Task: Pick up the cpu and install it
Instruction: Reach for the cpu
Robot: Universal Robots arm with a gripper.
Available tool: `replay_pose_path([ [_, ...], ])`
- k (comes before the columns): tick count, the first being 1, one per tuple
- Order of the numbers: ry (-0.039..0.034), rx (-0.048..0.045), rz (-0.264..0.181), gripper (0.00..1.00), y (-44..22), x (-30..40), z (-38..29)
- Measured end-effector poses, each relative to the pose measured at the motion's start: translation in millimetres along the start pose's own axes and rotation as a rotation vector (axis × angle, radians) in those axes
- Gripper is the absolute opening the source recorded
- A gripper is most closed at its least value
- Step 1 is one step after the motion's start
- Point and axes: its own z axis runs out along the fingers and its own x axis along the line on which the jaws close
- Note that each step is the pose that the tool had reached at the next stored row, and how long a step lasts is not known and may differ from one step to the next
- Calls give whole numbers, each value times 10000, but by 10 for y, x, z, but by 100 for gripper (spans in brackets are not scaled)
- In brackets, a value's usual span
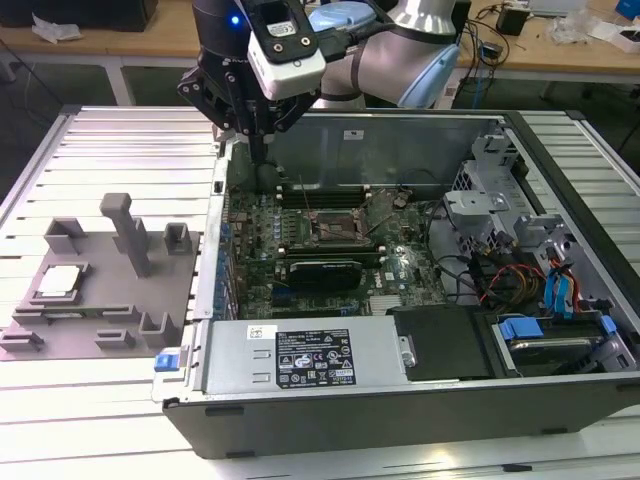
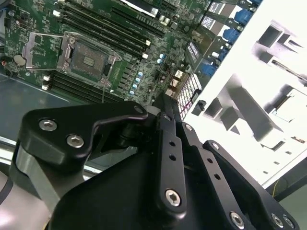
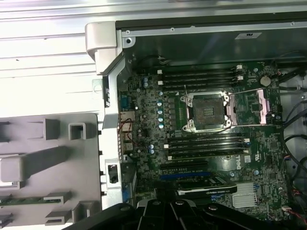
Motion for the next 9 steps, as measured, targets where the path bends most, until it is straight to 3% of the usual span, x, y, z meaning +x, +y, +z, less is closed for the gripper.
replay_pose_path([
  [9, -1, 0, 0, 11, 2, 98, -3],
])
